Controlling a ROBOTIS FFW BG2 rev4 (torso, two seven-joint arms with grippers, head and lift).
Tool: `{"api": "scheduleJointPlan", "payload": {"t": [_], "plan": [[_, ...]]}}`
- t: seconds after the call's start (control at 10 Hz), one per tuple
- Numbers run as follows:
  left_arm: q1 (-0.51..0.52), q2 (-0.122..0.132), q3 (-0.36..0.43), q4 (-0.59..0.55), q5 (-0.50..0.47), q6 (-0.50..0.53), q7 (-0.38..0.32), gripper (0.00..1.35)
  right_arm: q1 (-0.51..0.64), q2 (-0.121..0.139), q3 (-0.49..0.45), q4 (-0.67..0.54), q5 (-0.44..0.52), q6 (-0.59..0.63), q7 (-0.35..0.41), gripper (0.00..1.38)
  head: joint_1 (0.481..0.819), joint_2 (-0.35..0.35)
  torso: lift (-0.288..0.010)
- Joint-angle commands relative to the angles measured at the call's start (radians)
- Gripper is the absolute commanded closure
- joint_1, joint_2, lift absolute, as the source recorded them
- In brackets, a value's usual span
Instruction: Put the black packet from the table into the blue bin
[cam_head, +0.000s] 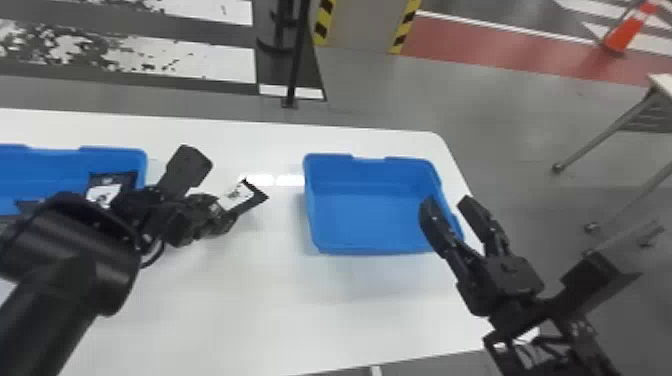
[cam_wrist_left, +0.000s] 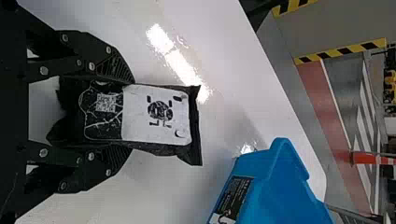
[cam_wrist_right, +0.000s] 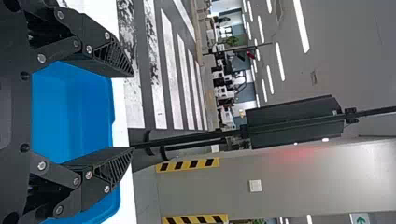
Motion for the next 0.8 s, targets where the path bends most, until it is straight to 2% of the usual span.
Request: {"api": "scheduleJointPlan", "payload": {"t": [0.0, 0.2, 0.3, 0.4, 0.5, 0.7], "plan": [[0.009, -0.003, 0.015, -0.001, -0.030, -0.074, -0.008, 1.21, 0.000, 0.001, 0.000, 0.000, 0.000, 0.000, 0.000, 0.50, 0.695, -0.265, -0.110], [0.011, -0.003, 0.055, -0.001, -0.017, -0.121, -0.048, 1.21, 0.002, 0.001, 0.002, -0.003, 0.000, 0.000, 0.000, 0.50, 0.695, -0.266, -0.110], [0.006, 0.005, 0.075, -0.008, 0.021, -0.153, -0.082, 1.21, 0.010, 0.001, 0.002, -0.005, 0.000, 0.000, 0.000, 0.50, 0.695, -0.266, -0.110], [0.018, 0.020, 0.085, -0.067, 0.075, -0.155, -0.102, 1.21, 0.015, 0.001, 0.002, -0.010, 0.000, 0.000, 0.000, 0.50, 0.695, -0.264, -0.110], [0.050, 0.037, 0.103, -0.182, 0.105, -0.148, -0.108, 1.21, 0.012, 0.001, 0.006, -0.010, 0.000, 0.000, 0.000, 0.50, 0.695, -0.264, -0.110], [0.136, 0.057, 0.196, -0.376, 0.129, -0.104, -0.122, 1.21, 0.012, 0.001, 0.010, -0.010, 0.000, 0.000, 0.000, 0.50, 0.695, -0.259, -0.110]]}}
